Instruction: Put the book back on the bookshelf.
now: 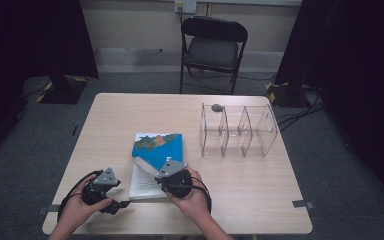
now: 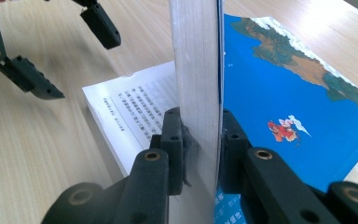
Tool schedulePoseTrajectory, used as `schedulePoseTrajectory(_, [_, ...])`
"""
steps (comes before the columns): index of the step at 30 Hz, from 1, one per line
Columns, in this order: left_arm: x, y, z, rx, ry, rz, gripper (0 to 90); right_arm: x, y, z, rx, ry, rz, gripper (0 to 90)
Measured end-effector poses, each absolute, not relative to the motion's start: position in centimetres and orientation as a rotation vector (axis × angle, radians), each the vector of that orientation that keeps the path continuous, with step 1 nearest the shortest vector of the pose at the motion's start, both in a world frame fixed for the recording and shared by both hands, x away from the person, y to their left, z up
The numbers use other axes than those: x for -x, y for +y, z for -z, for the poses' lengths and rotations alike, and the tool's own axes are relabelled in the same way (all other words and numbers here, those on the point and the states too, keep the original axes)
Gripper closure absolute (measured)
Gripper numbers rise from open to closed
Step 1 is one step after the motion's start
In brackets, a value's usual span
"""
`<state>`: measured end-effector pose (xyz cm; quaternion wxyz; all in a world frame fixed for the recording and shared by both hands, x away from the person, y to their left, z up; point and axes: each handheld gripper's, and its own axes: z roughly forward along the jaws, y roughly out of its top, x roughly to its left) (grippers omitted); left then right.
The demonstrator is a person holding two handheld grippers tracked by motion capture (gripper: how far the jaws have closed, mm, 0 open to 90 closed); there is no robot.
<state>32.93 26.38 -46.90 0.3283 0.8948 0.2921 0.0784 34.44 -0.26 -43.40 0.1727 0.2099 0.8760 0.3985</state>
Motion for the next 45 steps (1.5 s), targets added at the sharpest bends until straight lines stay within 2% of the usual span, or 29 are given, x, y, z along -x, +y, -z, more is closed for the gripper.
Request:
schedulePoseTrajectory(25, [-33.1, 25.8, 48.7, -2.34, 0.77, -0.176, 16.4, -35.7, -0.1, 40.7, -0.676, 2.529, -1.099, 77.3])
schedulePoseTrajectory(31, [-33.2, 24.7, 49.1, -2.327, 0.727, -0.225, 15.3, -35.8, -0.2, 40.6, -0.688, 2.527, -1.115, 77.3])
schedulePoseTrajectory(38, [-33.5, 24.5, 49.2, -2.279, 0.775, -0.214, 13.9, -35.9, -0.3, 40.4, -0.688, 2.525, -1.117, 77.3])
schedulePoseTrajectory(45, [-33.6, 23.9, 49.3, -2.289, 0.809, -0.289, 14.6, -36.0, -0.2, 40.4, -0.68, 2.526, -1.117, 77.3])
